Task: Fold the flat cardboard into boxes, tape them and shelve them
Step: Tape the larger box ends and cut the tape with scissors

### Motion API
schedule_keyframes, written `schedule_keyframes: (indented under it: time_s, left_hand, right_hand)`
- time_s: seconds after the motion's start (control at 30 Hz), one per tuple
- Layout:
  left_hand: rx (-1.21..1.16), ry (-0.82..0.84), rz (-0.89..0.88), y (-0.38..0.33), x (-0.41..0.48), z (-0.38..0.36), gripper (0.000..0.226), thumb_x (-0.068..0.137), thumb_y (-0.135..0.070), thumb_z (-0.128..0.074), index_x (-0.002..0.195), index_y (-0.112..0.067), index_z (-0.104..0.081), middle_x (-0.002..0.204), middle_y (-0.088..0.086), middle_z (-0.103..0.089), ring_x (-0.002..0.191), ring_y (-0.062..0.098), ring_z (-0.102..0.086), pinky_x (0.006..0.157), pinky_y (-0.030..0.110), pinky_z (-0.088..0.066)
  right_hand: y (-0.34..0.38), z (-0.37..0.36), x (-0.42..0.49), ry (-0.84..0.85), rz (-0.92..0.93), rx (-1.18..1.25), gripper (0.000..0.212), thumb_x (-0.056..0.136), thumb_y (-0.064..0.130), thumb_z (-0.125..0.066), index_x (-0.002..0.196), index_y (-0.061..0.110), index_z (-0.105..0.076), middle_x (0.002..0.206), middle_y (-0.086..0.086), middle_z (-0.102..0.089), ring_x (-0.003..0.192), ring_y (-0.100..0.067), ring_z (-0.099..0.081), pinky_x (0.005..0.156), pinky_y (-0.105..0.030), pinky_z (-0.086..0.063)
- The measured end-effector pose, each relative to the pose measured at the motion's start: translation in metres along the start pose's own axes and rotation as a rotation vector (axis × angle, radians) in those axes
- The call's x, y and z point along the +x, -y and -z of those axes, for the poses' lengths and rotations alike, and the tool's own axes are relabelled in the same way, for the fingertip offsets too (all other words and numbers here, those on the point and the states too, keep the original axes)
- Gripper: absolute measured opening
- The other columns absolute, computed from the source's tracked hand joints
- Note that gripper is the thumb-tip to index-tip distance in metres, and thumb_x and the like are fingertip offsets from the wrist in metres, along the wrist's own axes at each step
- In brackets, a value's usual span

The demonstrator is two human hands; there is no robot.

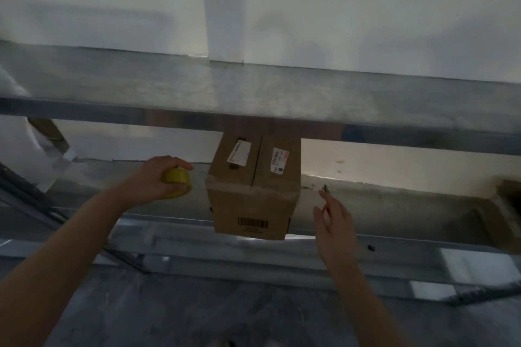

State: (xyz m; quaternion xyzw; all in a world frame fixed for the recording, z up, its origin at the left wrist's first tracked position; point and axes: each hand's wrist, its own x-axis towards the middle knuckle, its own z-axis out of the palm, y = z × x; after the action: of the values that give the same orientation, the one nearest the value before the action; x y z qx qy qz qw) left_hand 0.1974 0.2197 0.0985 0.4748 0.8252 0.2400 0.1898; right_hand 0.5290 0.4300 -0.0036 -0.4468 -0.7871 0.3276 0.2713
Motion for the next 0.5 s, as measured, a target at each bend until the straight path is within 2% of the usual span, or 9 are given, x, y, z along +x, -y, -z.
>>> schedule_keyframes:
  time_s: [0.03,0.1,0.17,0.2,0.27,0.4,0.43,0.5]
  left_hand:
    - [0.006,-0.005,-0.002,-0.001,0.001,-0.001,0.043,0.080,-0.021,-0.077,0.115,-0.036,-0.057,0.113,-0.003,-0.055,0.107,0.017,-0.046,0.089,0.035,-0.038]
    - [0.028,-0.006,0.012,-0.003,0.001,-0.002,0.043,0.080,-0.021,-0.077,0.115,-0.036,-0.057,0.114,-0.002,-0.055,0.105,0.016,-0.047,0.086,0.033,-0.036]
    - [0.046,0.000,0.031,-0.004,0.002,-0.003,0.043,0.081,-0.021,-0.076,0.117,-0.034,-0.057,0.114,-0.001,-0.054,0.105,0.016,-0.046,0.086,0.032,-0.035]
    - [0.038,-0.005,0.039,-0.004,0.003,-0.004,0.042,0.081,-0.020,-0.076,0.117,-0.033,-0.058,0.114,0.000,-0.055,0.105,0.017,-0.046,0.086,0.031,-0.035]
    - [0.013,-0.011,0.055,-0.003,0.004,-0.005,0.042,0.081,-0.018,-0.076,0.117,-0.030,-0.059,0.115,0.002,-0.055,0.105,0.017,-0.047,0.086,0.031,-0.035]
    - [-0.004,-0.005,0.078,-0.003,0.005,-0.008,0.042,0.082,-0.018,-0.076,0.118,-0.032,-0.059,0.116,0.000,-0.054,0.104,0.018,-0.048,0.085,0.032,-0.036]
    - [0.001,-0.006,0.076,-0.003,0.005,-0.009,0.042,0.082,-0.018,-0.076,0.117,-0.033,-0.059,0.116,0.000,-0.055,0.104,0.018,-0.049,0.085,0.032,-0.037]
    - [-0.015,-0.020,0.085,-0.002,0.005,-0.010,0.042,0.081,-0.017,-0.076,0.116,-0.033,-0.059,0.116,0.001,-0.055,0.104,0.019,-0.049,0.084,0.033,-0.038]
  right_hand:
    - [-0.021,0.003,0.003,-0.013,-0.006,-0.087,0.047,0.099,0.046,-0.037,0.142,0.027,-0.045,0.143,-0.002,-0.048,0.134,-0.024,-0.040,0.111,-0.046,-0.037]
    - [-0.062,0.009,0.016,0.098,-0.021,-0.357,0.047,0.103,0.035,-0.038,0.148,0.020,-0.038,0.155,-0.006,-0.034,0.146,-0.028,-0.024,0.120,-0.045,-0.022]
    - [-0.093,0.011,0.027,0.262,0.028,-0.545,0.052,0.104,0.034,-0.032,0.155,0.025,-0.024,0.163,-0.001,-0.018,0.151,-0.022,-0.009,0.123,-0.040,-0.008]
    - [-0.102,0.010,0.032,0.307,0.056,-0.560,0.053,0.104,0.034,-0.030,0.156,0.028,-0.020,0.163,0.001,-0.013,0.151,-0.020,-0.006,0.122,-0.039,-0.005]
    - [-0.111,0.005,0.041,0.367,0.026,-0.576,0.057,0.103,0.035,-0.030,0.156,0.028,-0.013,0.164,0.001,-0.008,0.151,-0.021,-0.004,0.122,-0.042,-0.007]
    - [-0.116,-0.014,0.048,0.491,-0.060,-0.781,0.065,0.103,0.039,-0.033,0.157,0.023,-0.001,0.165,-0.003,0.003,0.150,-0.032,0.004,0.118,-0.057,-0.017]
    - [-0.116,-0.017,0.048,0.491,-0.076,-0.778,0.063,0.103,0.040,-0.031,0.157,0.023,-0.003,0.165,-0.002,0.000,0.151,-0.030,0.003,0.118,-0.057,-0.017]
    - [-0.111,-0.021,0.051,0.383,-0.125,-0.708,0.057,0.103,0.042,-0.030,0.155,0.023,-0.018,0.162,-0.001,-0.020,0.149,-0.026,-0.014,0.117,-0.051,-0.024]
